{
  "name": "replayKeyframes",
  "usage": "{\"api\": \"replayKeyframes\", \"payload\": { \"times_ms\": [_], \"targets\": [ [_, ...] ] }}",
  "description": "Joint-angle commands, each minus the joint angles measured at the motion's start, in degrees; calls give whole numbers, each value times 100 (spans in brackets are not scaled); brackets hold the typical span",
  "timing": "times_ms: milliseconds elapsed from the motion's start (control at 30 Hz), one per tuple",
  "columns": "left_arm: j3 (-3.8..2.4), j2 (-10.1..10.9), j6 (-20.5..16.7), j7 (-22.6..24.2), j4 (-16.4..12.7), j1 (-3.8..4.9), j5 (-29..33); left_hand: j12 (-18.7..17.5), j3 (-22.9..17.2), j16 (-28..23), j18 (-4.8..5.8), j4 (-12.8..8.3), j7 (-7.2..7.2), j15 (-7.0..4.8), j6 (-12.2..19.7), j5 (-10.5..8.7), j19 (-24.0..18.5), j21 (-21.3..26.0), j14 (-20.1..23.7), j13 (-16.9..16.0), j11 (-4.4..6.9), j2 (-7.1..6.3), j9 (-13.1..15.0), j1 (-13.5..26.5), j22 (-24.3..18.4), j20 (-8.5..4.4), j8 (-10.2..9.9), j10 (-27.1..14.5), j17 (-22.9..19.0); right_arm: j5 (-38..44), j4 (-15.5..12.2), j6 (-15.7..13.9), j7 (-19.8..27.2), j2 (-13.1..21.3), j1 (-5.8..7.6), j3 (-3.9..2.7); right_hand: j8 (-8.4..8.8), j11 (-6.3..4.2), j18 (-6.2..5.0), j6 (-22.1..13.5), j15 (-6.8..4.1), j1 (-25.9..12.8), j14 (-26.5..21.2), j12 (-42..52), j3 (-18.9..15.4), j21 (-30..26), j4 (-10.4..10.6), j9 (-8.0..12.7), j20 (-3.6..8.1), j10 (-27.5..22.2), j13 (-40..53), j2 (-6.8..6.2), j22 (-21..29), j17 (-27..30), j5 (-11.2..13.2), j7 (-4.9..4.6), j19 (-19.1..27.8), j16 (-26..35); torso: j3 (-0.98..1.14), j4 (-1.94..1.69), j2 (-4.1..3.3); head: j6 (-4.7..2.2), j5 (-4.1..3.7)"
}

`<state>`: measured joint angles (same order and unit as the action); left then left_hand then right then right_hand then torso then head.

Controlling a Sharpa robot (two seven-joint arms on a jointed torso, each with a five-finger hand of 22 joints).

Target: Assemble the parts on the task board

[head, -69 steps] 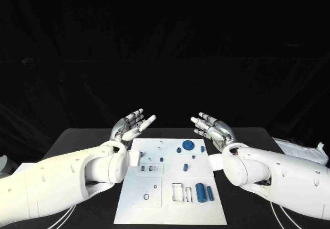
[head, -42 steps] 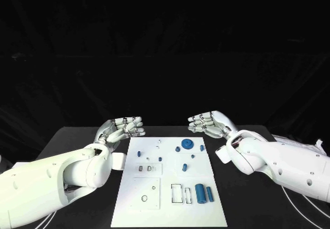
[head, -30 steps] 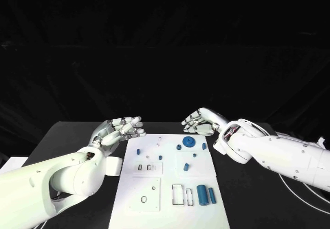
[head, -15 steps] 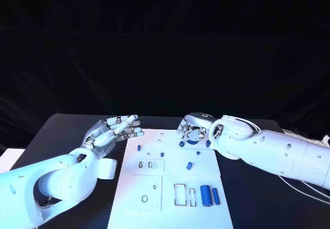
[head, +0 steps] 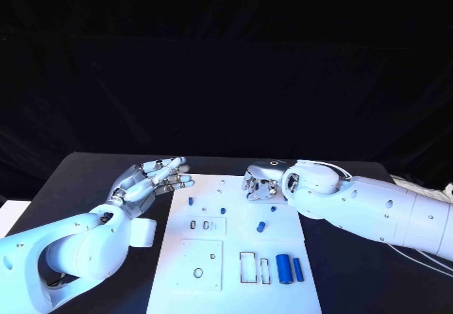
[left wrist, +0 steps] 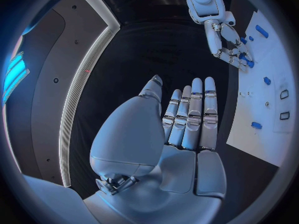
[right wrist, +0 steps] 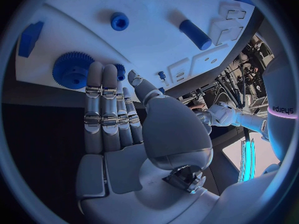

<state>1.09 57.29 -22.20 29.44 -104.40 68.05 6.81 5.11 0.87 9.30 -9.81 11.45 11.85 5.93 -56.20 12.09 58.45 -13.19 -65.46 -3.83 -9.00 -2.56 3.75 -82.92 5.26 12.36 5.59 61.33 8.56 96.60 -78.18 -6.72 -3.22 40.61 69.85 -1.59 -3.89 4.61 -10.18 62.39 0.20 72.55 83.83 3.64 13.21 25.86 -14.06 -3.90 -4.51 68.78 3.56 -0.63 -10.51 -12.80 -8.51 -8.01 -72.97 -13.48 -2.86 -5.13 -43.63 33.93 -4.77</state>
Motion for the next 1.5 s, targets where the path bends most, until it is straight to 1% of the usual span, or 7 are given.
{"api": "replayKeyframes", "payload": {
  "times_ms": [33, 200, 533, 933, 1300, 1433, 1500],
  "targets": [
    [-6, 3, 131, 16, -3, 15, 24, -32, -11, -29, -66, -37, 53, 43, 0, -23, 33, 25, -4, 7, -27, 47, -6, -5, -5, 15, -32, -8, 6, 346, -7, 198, -183, 8, -18, 13, 18, -8, -19, 19, -39, -15, 262, -16, -10, 32, 40, 3, 0, -39, -3, -66, -13, -22, 33, 32, -40, -31, -9, -25, -36, -20, -18],
    [-6, 8, 141, 0, 13, 16, 26, -32, -11, -29, -66, -37, 53, 43, 0, -23, 33, 25, -4, 7, -27, 47, -6, -5, -5, 15, -32, -8, 6, 430, -31, 99, -232, 23, -19, 13, 16, -9, -20, 28, -42, -8, 260, -18, 6, 49, 54, 2, 3, -46, -4, -62, -22, -50, 40, 36, -40, -53, -15, -50, -50, -31, -40],
    [-6, 9, 152, -23, 44, 16, 54, -55, -3, -44, -66, -51, 59, 46, 8, -32, 37, 36, -9, 8, -34, 52, -6, -5, -14, 18, -51, -19, 14, 465, -57, -44, -220, 53, -20, 11, 17, -14, -18, 59, -57, 74, 236, -16, 136, 131, 86, 2, 18, -41, -4, -40, -68, -168, 123, 36, -29, -128, -24, -81, -78, -37, -89],
    [-5, 8, 161, -47, 91, 16, 57, -62, -4, -49, -67, -57, 59, 46, 8, -34, 40, 39, -12, 8, -34, 58, -6, -8, -17, 19, -57, -21, 17, 386, -226, -422, -62, 126, -23, -5, 19, -20, -15, 86, -66, 46, 240, -15, 205, 219, 148, 2, 22, -7, -4, -111, -117, -281, 138, 32, -30, -213, -36, -120, -100, -61, -134],
    [-5, 8, 166, -65, 112, 16, 58, -66, -4, -51, -67, -62, 59, 47, 8, -37, 42, 41, -15, 8, -35, 61, -6, -12, -18, 19, -61, -22, 19, 379, -247, -508, -95, 164, -23, -19, 36, 10, -9, 23, -48, 44, 183, -31, 258, 275, 207, 13, 5, -176, -12, -239, -150, -378, 180, 14, 15, -246, -43, -146, -114, -73, -169],
    [-5, 10, 168, -74, 113, 16, 58, -70, -4, -54, -68, -66, 59, 47, 9, -39, 44, 43, -17, 8, -35, 64, -5, -14, -20, 19, -64, -23, 21, 366, -239, -412, -129, 173, -23, -20, 35, 84, 5, -122, 22, 64, 91, -21, 143, 272, 357, 17, -69, -750, -9, -418, -147, -443, 225, -32, 98, -211, -47, -153, -119, -67, -183],
    [-5, 11, 169, -78, 112, 16, 58, -70, -4, -54, -68, -66, 59, 47, 9, -39, 44, 43, -17, 8, -35, 64, -5, -14, -20, 19, -64, -23, 21, 365, -231, -366, -142, 175, -23, -21, 34, 108, -1, -168, 34, 117, 69, -18, 77, 269, 466, 17, -100, -888, -3, -462, -142, -472, 231, -35, 121, -198, -51, -157, -120, -63, -189]
  ]
}}
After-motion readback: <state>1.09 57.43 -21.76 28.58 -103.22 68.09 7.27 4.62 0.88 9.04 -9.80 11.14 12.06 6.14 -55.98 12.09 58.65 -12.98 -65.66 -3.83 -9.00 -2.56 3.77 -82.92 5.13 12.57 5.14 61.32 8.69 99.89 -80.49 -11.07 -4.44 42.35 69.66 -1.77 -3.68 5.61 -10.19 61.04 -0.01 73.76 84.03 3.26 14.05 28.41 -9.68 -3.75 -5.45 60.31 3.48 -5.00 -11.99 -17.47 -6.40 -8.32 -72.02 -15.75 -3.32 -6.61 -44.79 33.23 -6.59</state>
